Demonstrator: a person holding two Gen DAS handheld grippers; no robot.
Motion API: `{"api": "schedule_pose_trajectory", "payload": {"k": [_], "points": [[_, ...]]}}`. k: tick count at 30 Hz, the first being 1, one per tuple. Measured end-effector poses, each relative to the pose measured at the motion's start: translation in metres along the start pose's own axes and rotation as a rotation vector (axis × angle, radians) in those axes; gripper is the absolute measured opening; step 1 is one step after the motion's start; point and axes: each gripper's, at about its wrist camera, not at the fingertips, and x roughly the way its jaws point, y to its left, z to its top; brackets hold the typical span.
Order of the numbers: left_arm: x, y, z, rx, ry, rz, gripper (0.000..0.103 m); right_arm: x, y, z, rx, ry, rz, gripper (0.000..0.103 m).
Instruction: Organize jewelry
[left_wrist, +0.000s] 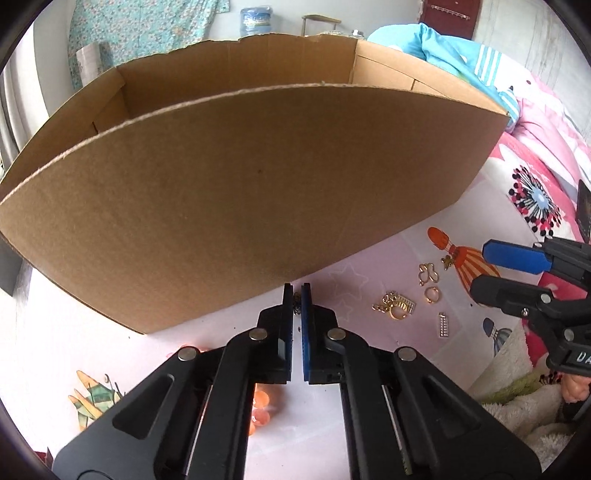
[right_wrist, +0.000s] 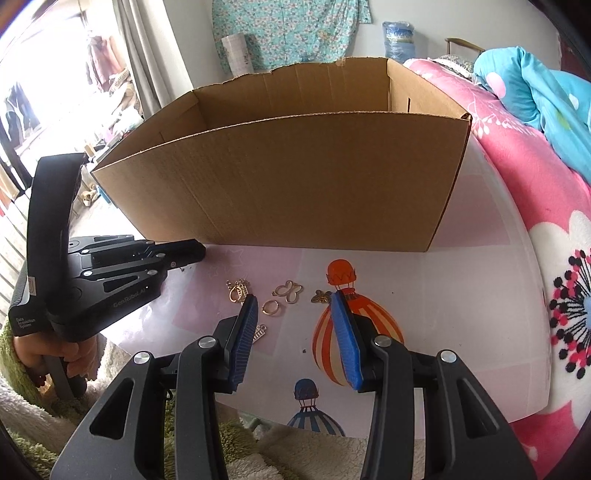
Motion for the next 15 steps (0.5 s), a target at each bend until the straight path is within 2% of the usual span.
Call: {"api": "schedule_pose_trajectory", "payload": {"k": [9, 15], "points": [[-0.018, 0.001, -0.011, 0.004, -0.023, -0.032, 0.002, -0.004, 0.005, -0.002, -0.024, -0.006, 0.001, 0.041], [-0.025, 0.000, -0.015, -0.014, -0.026, -0.039, 0.002, -0.001, 0.016, -0.006, -0.074, 0.024, 0.027, 0.041]]}}
